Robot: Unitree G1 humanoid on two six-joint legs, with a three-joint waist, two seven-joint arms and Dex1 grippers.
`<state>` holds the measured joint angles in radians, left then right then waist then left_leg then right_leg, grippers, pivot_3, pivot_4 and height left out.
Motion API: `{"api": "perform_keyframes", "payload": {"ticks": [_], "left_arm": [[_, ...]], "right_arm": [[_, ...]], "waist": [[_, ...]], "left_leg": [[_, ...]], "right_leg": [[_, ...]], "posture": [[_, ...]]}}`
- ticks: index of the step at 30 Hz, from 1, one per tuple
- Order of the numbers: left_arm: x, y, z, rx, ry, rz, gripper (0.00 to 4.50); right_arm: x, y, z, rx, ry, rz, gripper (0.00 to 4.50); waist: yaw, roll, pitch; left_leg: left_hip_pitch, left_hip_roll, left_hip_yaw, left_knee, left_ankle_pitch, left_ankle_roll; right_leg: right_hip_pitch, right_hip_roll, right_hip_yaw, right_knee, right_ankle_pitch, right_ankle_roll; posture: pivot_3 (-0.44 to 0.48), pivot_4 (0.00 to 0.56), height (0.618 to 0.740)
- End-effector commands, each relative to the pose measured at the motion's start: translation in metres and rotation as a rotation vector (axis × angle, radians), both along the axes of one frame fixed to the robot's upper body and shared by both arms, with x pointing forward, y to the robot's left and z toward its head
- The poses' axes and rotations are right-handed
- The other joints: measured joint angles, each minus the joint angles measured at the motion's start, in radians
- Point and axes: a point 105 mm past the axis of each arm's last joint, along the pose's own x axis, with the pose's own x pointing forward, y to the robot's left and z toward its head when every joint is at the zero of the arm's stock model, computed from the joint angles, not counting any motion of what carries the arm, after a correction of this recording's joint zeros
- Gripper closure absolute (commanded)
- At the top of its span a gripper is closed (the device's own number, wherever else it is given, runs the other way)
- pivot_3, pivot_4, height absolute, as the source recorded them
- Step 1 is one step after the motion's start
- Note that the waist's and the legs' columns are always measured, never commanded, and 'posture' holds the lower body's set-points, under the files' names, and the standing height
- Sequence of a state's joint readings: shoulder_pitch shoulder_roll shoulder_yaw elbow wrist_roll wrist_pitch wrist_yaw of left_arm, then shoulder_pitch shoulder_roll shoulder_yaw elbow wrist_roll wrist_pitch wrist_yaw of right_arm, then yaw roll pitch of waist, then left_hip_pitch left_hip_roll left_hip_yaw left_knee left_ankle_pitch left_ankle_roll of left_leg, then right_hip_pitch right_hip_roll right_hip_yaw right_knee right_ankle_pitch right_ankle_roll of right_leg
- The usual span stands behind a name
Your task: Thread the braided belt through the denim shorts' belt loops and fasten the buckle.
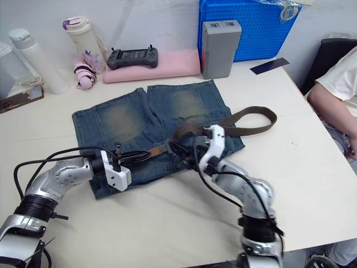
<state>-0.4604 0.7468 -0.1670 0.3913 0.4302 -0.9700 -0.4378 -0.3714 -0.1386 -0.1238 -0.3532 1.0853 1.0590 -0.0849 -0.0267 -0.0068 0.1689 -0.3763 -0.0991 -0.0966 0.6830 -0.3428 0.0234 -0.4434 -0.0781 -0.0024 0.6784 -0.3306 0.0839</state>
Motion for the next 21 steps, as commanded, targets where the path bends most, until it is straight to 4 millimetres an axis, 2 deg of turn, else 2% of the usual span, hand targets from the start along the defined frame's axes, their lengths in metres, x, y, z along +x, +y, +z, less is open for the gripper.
{"api": "perform_keyframes", "payload": {"ticks": [1, 4, 8, 11, 15, 16, 17, 21], "left_arm": [[-0.004, 0.000, 0.016, -0.052, -0.042, -0.009, 4.50], [-0.005, 0.002, 0.022, -0.071, -0.043, -0.005, 4.50], [-0.009, 0.001, 0.033, -0.120, -0.026, -0.016, 4.50], [-0.013, 0.002, 0.039, -0.123, -0.013, -0.025, 4.50], [-0.016, 0.003, 0.045, -0.117, -0.009, -0.028, 4.50], [-0.016, 0.004, 0.046, -0.114, -0.008, -0.026, 4.50], [-0.017, 0.004, 0.046, -0.112, -0.008, -0.025, 4.50], [-0.019, 0.005, 0.043, -0.099, 0.001, -0.018, 4.50]], "right_arm": [[-0.033, 0.000, 0.024, -0.404, -0.390, 0.142, 0.03], [-0.048, 0.002, 0.014, -0.715, -0.690, 0.268, 0.03], [-0.043, -0.006, -0.011, -0.993, -0.924, 0.328, 0.03], [-0.033, -0.009, -0.023, -1.137, -1.034, 0.348, 0.03], [-0.011, -0.018, -0.041, -1.308, -1.031, 0.324, 0.03], [-0.007, -0.020, -0.045, -1.333, -1.020, 0.325, 0.59], [-0.006, -0.021, -0.048, -1.348, -1.013, 0.326, 0.85], [0.002, -0.029, -0.053, -1.350, -0.907, 0.290, 2.81]], "waist": [[-0.003, 0.000, 0.000], [-0.002, 0.000, 0.000], [0.001, -0.001, 0.000], [0.001, -0.002, 0.000], [-0.001, -0.002, 0.000], [0.000, -0.002, 0.000], [0.001, -0.002, 0.000], [0.003, -0.003, -0.001]], "left_leg": [[0.000, 0.000, 0.000, 0.000, 0.000, 0.000], [-0.001, 0.001, 0.000, -0.001, 0.000, 0.000], [-0.001, 0.001, 0.003, 0.000, 0.000, 0.000], [-0.001, 0.000, 0.005, 0.001, 0.000, 0.000], [-0.001, 0.001, 0.005, 0.001, 0.000, -0.001], [-0.001, 0.001, 0.005, 0.001, 0.000, -0.001], [-0.001, 0.001, 0.005, 0.001, 0.000, -0.001], [0.000, 0.001, 0.005, 0.002, 0.000, -0.001]], "right_leg": [[-0.001, 0.000, 0.000, -0.001, 0.000, 0.000], [-0.001, 0.001, 0.000, -0.005, 0.000, 0.000], [-0.001, 0.000, -0.001, -0.008, 0.000, 0.000], [-0.001, 0.000, 0.000, -0.009, 0.000, 0.000], [-0.001, 0.001, 0.000, -0.009, 0.000, 0.000], [-0.001, 0.001, 0.000, -0.009, 0.000, 0.000], [-0.001, 0.001, 0.000, -0.009, 0.000, 0.000], [0.000, 0.001, 0.000, -0.009, 0.000, 0.000]], "posture": [[0.000, 0.150, 0.709], [0.000, 0.150, 0.709], [0.000, 0.150, 0.709], [0.000, 0.150, 0.709], [0.000, 0.150, 0.709], [0.000, 0.150, 0.709], [0.000, 0.150, 0.709], [0.000, 0.150, 0.709]]}}
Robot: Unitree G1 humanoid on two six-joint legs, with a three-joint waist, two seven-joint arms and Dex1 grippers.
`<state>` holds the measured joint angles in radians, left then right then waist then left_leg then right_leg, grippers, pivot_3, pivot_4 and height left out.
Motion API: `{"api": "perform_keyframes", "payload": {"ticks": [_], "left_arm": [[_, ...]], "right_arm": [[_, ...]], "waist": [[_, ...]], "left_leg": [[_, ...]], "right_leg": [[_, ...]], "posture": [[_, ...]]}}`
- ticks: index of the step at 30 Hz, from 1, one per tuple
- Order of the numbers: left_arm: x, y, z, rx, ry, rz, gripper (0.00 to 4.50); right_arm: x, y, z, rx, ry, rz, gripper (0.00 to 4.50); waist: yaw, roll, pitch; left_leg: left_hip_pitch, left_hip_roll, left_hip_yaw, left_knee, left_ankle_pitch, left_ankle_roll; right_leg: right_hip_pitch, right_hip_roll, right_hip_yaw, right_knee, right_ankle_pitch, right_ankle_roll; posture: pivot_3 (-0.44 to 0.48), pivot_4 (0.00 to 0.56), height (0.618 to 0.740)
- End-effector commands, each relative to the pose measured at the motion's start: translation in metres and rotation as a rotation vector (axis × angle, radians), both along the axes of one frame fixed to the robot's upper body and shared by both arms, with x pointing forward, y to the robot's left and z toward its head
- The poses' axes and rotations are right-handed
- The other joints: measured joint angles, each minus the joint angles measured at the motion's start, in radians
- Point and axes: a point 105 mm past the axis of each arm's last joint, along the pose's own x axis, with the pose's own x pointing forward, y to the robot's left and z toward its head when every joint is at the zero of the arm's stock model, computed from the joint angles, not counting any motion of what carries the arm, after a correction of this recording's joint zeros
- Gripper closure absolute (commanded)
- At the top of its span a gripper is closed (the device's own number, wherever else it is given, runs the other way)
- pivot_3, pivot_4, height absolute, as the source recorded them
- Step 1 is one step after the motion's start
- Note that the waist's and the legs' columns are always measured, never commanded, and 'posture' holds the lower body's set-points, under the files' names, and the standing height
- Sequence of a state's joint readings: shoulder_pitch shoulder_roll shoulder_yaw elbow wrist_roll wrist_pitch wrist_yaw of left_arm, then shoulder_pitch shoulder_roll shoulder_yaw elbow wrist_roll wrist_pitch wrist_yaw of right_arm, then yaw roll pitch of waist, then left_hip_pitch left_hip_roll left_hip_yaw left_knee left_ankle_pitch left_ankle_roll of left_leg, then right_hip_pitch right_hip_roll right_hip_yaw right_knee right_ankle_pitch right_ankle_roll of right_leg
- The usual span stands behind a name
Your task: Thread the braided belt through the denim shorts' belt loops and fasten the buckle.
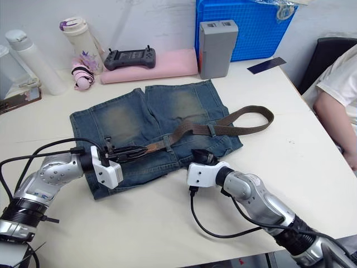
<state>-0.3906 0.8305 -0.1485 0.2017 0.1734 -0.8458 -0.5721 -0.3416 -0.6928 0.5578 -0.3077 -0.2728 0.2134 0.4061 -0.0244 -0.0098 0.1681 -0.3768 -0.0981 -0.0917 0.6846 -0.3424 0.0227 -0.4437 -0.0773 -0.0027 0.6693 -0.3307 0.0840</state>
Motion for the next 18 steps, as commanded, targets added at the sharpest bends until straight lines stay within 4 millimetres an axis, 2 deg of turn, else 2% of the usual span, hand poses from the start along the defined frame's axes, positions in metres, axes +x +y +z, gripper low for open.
{"api": "perform_keyframes", "payload": {"ticks": [1, 3, 4, 13, 18], "left_arm": [[-0.004, 0.002, 0.013, -0.023, -0.042, -0.003, 4.50], [-0.005, 0.003, 0.011, -0.016, -0.038, -0.002, 4.50], [-0.006, 0.004, 0.010, -0.013, -0.035, -0.001, 4.50], [-0.016, -0.004, 0.003, 0.005, -0.038, -0.043, 4.50], [-0.027, -0.011, 0.000, -0.025, -0.031, -0.068, 4.50]], "right_arm": [[0.014, -0.024, -0.008, -0.040, 0.042, -0.130, 3.22], [0.020, -0.036, -0.008, -0.057, 0.052, -0.181, 4.23], [0.023, -0.044, -0.007, -0.063, 0.052, -0.210, 4.38], [0.045, -0.144, 0.005, -0.156, 0.047, -0.505, 4.38], [0.045, -0.157, 0.005, -0.157, 0.052, -0.545, 4.38]], "waist": [[0.001, 0.000, 0.000], [0.003, 0.000, 0.000], [0.005, 0.000, 0.000], [0.059, -0.001, 0.000], [0.061, -0.001, 0.000]], "left_leg": [[0.000, 0.000, 0.000, 0.000, 0.000, 0.000], [0.000, 0.000, 0.000, 0.000, 0.000, 0.000], [0.000, 0.000, 0.000, 0.000, 0.000, 0.000], [0.000, -0.004, -0.001, 0.002, 0.000, 0.002], [0.000, -0.004, -0.002, 0.002, -0.001, 0.003]], "right_leg": [[0.000, 0.000, 0.000, 0.000, 0.000, 0.000], [0.000, 0.000, 0.000, 0.001, 0.000, 0.000], [0.000, 0.000, 0.000, 0.001, 0.000, 0.000], [0.002, -0.003, 0.000, -0.001, 0.000, 0.001], [0.003, -0.002, 0.000, -0.003, 0.001, 0.001]], "posture": [[0.000, 0.150, 0.709], [0.000, 0.150, 0.709], [0.000, 0.150, 0.709], [0.000, 0.150, 0.709], [0.000, 0.150, 0.709]]}}
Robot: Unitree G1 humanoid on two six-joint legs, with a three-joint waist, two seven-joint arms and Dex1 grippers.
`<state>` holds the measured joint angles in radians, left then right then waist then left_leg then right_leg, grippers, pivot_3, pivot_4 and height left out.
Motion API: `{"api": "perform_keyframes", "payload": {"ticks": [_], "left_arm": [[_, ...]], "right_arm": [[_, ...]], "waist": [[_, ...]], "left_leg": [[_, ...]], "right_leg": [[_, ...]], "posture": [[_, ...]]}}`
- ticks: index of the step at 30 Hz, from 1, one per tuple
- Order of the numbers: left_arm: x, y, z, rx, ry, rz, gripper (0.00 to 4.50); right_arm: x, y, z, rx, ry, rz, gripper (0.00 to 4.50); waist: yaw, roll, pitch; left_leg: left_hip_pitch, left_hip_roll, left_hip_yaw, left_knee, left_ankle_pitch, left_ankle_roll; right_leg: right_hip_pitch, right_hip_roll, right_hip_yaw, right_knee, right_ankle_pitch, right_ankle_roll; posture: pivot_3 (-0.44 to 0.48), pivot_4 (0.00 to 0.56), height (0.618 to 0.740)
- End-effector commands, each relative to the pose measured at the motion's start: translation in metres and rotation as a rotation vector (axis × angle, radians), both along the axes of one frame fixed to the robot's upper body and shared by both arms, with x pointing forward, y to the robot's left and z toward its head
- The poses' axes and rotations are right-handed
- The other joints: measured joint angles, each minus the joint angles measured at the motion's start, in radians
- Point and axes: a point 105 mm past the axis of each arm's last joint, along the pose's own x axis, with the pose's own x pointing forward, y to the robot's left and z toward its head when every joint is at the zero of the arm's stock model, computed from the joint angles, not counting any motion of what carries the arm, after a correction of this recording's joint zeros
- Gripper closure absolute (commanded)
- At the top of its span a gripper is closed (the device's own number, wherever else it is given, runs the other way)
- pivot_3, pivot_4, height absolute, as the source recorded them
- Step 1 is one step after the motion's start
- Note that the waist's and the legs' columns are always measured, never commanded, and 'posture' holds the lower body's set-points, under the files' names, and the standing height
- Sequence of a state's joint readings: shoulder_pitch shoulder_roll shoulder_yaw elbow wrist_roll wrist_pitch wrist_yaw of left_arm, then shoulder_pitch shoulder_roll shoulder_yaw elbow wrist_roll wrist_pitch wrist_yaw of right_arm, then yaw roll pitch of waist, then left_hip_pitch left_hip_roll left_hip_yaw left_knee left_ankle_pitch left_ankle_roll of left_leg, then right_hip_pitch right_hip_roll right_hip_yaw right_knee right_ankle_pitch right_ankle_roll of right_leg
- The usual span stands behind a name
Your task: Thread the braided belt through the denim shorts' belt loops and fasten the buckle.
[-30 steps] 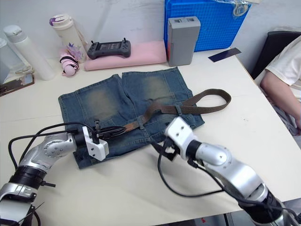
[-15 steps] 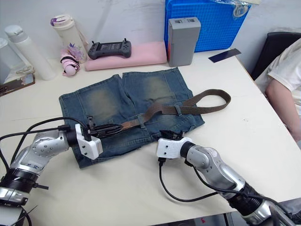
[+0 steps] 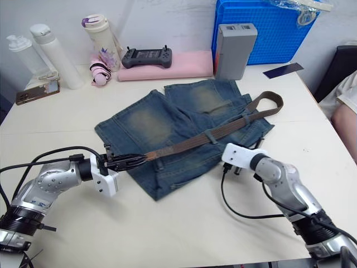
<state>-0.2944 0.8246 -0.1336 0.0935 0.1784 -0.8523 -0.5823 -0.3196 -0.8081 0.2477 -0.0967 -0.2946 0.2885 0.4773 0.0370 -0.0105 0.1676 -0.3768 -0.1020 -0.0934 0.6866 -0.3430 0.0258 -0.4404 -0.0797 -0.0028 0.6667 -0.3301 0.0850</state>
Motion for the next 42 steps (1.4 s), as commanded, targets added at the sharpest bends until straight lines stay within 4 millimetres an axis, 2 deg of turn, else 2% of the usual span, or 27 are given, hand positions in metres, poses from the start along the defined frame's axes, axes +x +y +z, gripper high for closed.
{"api": "perform_keyframes", "payload": {"ticks": [1, 5, 7, 8, 10, 11, 12, 14, 15, 17, 19, 22, 24, 27, 30, 33, 38, 42], "left_arm": [[-0.009, -0.003, 0.009, -0.041, -0.033, -0.018, 4.50], [-0.019, -0.006, 0.009, -0.063, -0.023, -0.030, 4.50], [-0.023, -0.006, 0.009, -0.068, -0.036, -0.027, 4.50], [-0.024, -0.005, 0.009, -0.066, -0.042, -0.022, 4.50], [-0.026, -0.001, 0.007, -0.060, -0.049, -0.009, 4.50], [-0.028, 0.001, 0.007, -0.058, -0.049, 0.004, 4.50], [-0.029, 0.005, 0.007, -0.063, -0.047, 0.023, 4.50], [-0.030, 0.009, 0.008, -0.067, -0.050, 0.046, 4.50], [-0.031, 0.010, 0.009, -0.067, -0.054, 0.052, 4.50], [-0.032, 0.010, 0.010, -0.071, -0.063, 0.060, 4.50], [-0.033, 0.009, 0.011, -0.075, -0.069, 0.063, 4.50], [-0.033, 0.007, 0.012, -0.081, -0.073, 0.063, 4.50], [-0.031, 0.006, 0.014, -0.084, -0.079, 0.062, 4.50], [-0.030, 0.004, 0.016, -0.085, -0.094, 0.056, 4.50], [-0.029, 0.003, 0.017, -0.093, -0.093, 0.058, 4.50], [-0.028, 0.003, 0.018, -0.102, -0.086, 0.065, 4.50], [-0.030, 0.001, 0.017, -0.106, -0.079, 0.062, 4.50], [-0.030, 0.000, 0.018, -0.105, -0.077, 0.058, 4.50]], "right_arm": [[-0.001, -0.028, -0.008, -0.036, 0.031, -0.107, 4.38], [-0.003, -0.027, -0.010, 0.003, 0.050, -0.116, 4.38], [-0.005, -0.023, -0.004, 0.081, 0.036, -0.123, 3.61], [-0.006, -0.022, 0.002, 0.138, 0.035, -0.129, 3.39], [-0.014, -0.018, 0.008, 0.255, 0.086, -0.126, 2.37], [-0.018, -0.018, 0.020, 0.335, 0.095, -0.126, 2.11], [-0.025, -0.015, 0.034, 0.405, 0.111, -0.102, 1.53], [-0.035, -0.007, 0.056, 0.517, 0.137, -0.058, 0.70], [-0.042, -0.001, 0.065, 0.576, 0.172, -0.023, 0.07], [-0.056, 0.018, 0.086, 0.743, 0.273, 0.070, 0.07], [-0.074, 0.048, 0.099, 0.949, 0.454, 0.207, 0.07], [-0.093, 0.078, 0.100, 1.160, 0.730, 0.350, 0.07], [-0.091, 0.092, 0.097, 1.345, 0.848, 0.407, 0.07], [-0.091, 0.107, 0.076, 1.462, 0.975, 0.350, 0.07], [-0.099, 0.121, 0.077, 1.616, 1.073, 0.294, 0.07], [-0.093, 0.141, 0.074, 1.809, 1.103, 0.187, 0.07], [-0.085, 0.166, 0.071, 1.967, 1.144, 0.061, 0.07], [-0.075, 0.169, 0.068, 1.998, 1.148, -0.032, 0.07]], "waist": [[-0.001, 0.000, 0.000], [-0.002, 0.000, 0.000], [-0.001, 0.000, 0.000], [-0.001, 0.000, 0.000], [-0.001, 0.000, 0.000], [-0.002, 0.000, 0.000], [-0.005, 0.000, 0.000], [-0.010, 0.000, 0.000], [-0.012, 0.001, 0.001], [-0.018, 0.002, 0.001], [-0.023, 0.002, 0.001], [-0.023, 0.001, 0.000], [-0.018, 0.000, 0.000], [-0.010, 0.002, 0.001], [-0.010, 0.003, 0.001], [-0.030, 0.003, 0.001], [-0.051, 0.003, 0.001], [-0.051, 0.004, 0.002]], "left_leg": [[0.000, 0.000, 0.000, 0.000, 0.000, 0.000], [0.000, 0.000, 0.000, 0.000, 0.000, 0.000], [0.000, 0.000, 0.000, 0.000, 0.000, 0.000], [0.000, 0.000, -0.001, 0.000, 0.000, 0.000], [0.000, 0.000, -0.001, 0.000, 0.000, 0.000], [0.000, 0.001, -0.001, 0.000, 0.000, 0.000], [0.000, 0.001, -0.001, 0.000, 0.000, 0.000], [0.000, 0.001, -0.001, -0.002, 0.000, 0.000], [0.000, 0.002, -0.001, -0.002, 0.000, 0.000], [0.001, 0.003, 0.000, -0.002, 0.000, 0.000], [0.001, 0.004, 0.001, -0.002, 0.000, -0.001], [0.004, 0.008, 0.001, -0.003, -0.001, -0.002], [0.007, 0.010, -0.002, -0.004, -0.002, -0.003], [0.006, 0.008, -0.002, -0.004, -0.002, -0.002], [0.005, 0.006, -0.004, -0.003, -0.002, 0.000], [0.005, 0.005, -0.003, -0.003, -0.003, 0.001], [0.007, 0.008, -0.002, -0.003, -0.001, -0.002], [0.007, 0.008, -0.002, -0.003, -0.001, -0.003]], "right_leg": [[0.000, 0.000, 0.000, 0.000, 0.000, 0.000], [0.000, 0.000, 0.000, 0.000, 0.000, 0.000], [0.001, 0.000, 0.000, 0.000, 0.000, 0.000], [0.001, 0.000, 0.000, -0.001, 0.000, 0.000], [0.002, 0.000, -0.001, -0.001, 0.000, 0.000], [0.002, 0.000, -0.001, -0.002, 0.000, 0.000], [0.002, 0.000, -0.001, -0.002, 0.000, 0.000], [0.002, 0.001, 0.000, -0.003, 0.000, 0.000], [0.002, 0.001, 0.000, -0.003, 0.000, 0.000], [0.001, 0.002, 0.000, -0.003, 0.000, 0.000], [0.002, 0.003, 0.000, -0.003, 0.000, 0.000], [0.005, 0.005, -0.001, -0.005, 0.001, -0.002], [0.010, 0.007, -0.003, -0.006, 0.001, -0.003], [0.010, 0.005, -0.003, -0.004, 0.001, -0.003], [0.010, 0.003, -0.005, -0.004, 0.001, -0.003], [0.010, 0.002, -0.006, -0.005, 0.001, -0.003], [0.010, 0.004, -0.005, -0.004, 0.001, -0.002], [0.010, 0.005, -0.005, -0.003, 0.001, -0.002]], "posture": [[0.000, 0.150, 0.709], [0.000, 0.150, 0.709], [0.000, 0.150, 0.709], [0.000, 0.150, 0.709], [0.000, 0.150, 0.709], [0.000, 0.150, 0.709], [0.000, 0.150, 0.709], [0.000, 0.150, 0.709], [0.000, 0.150, 0.709], [0.000, 0.150, 0.709], [0.000, 0.150, 0.709], [0.000, 0.150, 0.709], [0.000, 0.150, 0.709], [0.000, 0.150, 0.709], [0.000, 0.150, 0.709], [0.000, 0.150, 0.709], [0.000, 0.150, 0.709], [0.000, 0.150, 0.709]]}}
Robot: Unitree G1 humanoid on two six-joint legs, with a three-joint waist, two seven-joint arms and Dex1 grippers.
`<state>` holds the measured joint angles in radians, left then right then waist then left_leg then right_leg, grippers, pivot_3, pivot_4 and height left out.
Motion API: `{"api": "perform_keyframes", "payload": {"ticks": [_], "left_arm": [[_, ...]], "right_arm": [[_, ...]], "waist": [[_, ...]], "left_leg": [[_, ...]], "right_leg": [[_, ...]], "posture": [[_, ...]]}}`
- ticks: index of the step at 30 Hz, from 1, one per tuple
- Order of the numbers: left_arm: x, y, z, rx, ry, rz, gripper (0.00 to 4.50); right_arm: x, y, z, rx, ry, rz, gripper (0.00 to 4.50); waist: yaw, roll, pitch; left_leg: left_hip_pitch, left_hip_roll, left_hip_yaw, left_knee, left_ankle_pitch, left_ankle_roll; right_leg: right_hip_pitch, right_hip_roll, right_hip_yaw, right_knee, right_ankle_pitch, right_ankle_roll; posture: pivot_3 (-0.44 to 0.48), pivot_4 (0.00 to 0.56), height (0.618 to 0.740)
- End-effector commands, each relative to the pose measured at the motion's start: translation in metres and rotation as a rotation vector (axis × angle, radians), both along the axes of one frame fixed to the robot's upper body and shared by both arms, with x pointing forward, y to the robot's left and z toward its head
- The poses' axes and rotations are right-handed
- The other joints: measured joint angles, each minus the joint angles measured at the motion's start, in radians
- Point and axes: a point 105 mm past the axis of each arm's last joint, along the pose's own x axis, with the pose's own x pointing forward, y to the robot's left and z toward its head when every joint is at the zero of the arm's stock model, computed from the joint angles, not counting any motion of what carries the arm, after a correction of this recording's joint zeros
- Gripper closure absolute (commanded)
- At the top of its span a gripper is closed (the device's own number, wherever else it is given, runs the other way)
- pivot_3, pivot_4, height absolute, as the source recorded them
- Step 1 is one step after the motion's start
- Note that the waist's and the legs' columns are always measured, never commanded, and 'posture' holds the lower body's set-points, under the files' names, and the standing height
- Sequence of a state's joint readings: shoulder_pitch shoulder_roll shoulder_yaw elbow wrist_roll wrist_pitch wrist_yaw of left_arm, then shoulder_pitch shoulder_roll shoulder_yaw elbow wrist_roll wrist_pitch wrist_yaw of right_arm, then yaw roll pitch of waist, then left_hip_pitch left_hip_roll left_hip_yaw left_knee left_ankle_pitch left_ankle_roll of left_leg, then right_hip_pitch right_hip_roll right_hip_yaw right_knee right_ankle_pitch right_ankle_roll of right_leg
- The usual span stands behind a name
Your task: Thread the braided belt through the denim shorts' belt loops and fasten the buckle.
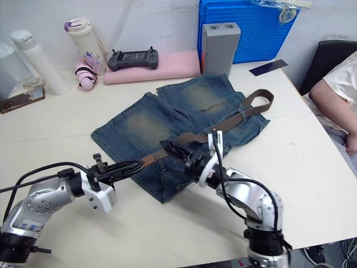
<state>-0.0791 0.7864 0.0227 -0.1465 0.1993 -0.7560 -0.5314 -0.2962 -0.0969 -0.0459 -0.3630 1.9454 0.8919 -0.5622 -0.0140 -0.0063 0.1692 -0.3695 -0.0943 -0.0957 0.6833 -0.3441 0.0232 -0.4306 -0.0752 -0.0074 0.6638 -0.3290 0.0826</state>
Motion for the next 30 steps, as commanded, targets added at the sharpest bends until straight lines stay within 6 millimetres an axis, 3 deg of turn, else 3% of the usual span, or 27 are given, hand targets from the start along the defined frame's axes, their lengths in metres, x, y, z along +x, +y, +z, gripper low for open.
{"api": "perform_keyframes", "payload": {"ticks": [1, 9, 12, 19, 20, 27, 30], "left_arm": [[-0.004, -0.004, 0.010, -0.021, -0.034, -0.022, 4.50], [-0.006, -0.002, 0.009, -0.009, -0.023, -0.028, 4.50], [-0.006, -0.002, 0.009, -0.008, -0.020, -0.031, 4.50], [-0.013, -0.004, 0.009, -0.014, -0.017, -0.051, 4.50], [-0.013, -0.004, 0.009, -0.013, -0.017, -0.051, 4.50], [-0.013, -0.004, 0.013, -0.038, 0.002, -0.044, 4.50], [-0.010, -0.002, 0.015, -0.121, 0.095, -0.012, 3.45]], "right_arm": [[0.005, -0.002, 0.005, 0.008, 0.027, -0.035, 0.07], [0.012, -0.008, -0.001, -0.023, 0.068, -0.077, 0.07], [0.013, -0.009, 0.000, -0.016, 0.074, -0.088, 0.90], [0.012, -0.006, 0.003, 0.002, 0.061, -0.077, 4.27], [0.012, -0.006, 0.004, 0.007, 0.060, -0.077, 4.45], [0.014, -0.005, 0.008, 0.021, 0.064, -0.092, 4.45], [0.015, -0.006, 0.009, 0.040, 0.069, -0.108, 4.50]], "waist": [[0.001, 0.000, 0.000], [0.009, 0.000, 0.000], [0.008, 0.000, 0.000], [0.009, 0.000, 0.000], [0.008, 0.001, 0.000], [0.008, 0.001, 0.000], [0.008, 0.001, 0.000]], "left_leg": [[0.000, 0.000, 0.000, 0.000, 0.000, 0.000], [-0.001, 0.000, -0.001, 0.000, -0.001, 0.001], [-0.001, 0.000, -0.001, 0.000, -0.001, 0.001], [-0.001, 0.000, -0.001, 0.000, -0.001, 0.001], [-0.001, 0.000, -0.001, 0.000, -0.001, 0.001], [-0.001, 0.000, -0.001, 0.000, -0.001, 0.001], [-0.001, 0.000, -0.001, 0.000, -0.001, 0.001]], "right_leg": [[0.000, 0.000, 0.000, 0.000, 0.000, 0.000], [0.000, 0.000, 0.000, -0.001, 0.000, 0.000], [0.000, 0.000, 0.000, -0.001, 0.000, 0.000], [0.000, 0.000, 0.000, -0.001, 0.000, 0.000], [0.000, 0.000, 0.000, -0.001, 0.000, 0.000], [0.000, 0.000, 0.000, -0.001, 0.000, 0.000], [0.000, 0.000, 0.000, -0.001, 0.000, 0.000]], "posture": [[0.000, 0.150, 0.709], [0.000, 0.150, 0.709], [0.000, 0.150, 0.709], [0.000, 0.150, 0.709], [0.000, 0.150, 0.709], [0.000, 0.150, 0.709], [0.000, 0.150, 0.709]]}}
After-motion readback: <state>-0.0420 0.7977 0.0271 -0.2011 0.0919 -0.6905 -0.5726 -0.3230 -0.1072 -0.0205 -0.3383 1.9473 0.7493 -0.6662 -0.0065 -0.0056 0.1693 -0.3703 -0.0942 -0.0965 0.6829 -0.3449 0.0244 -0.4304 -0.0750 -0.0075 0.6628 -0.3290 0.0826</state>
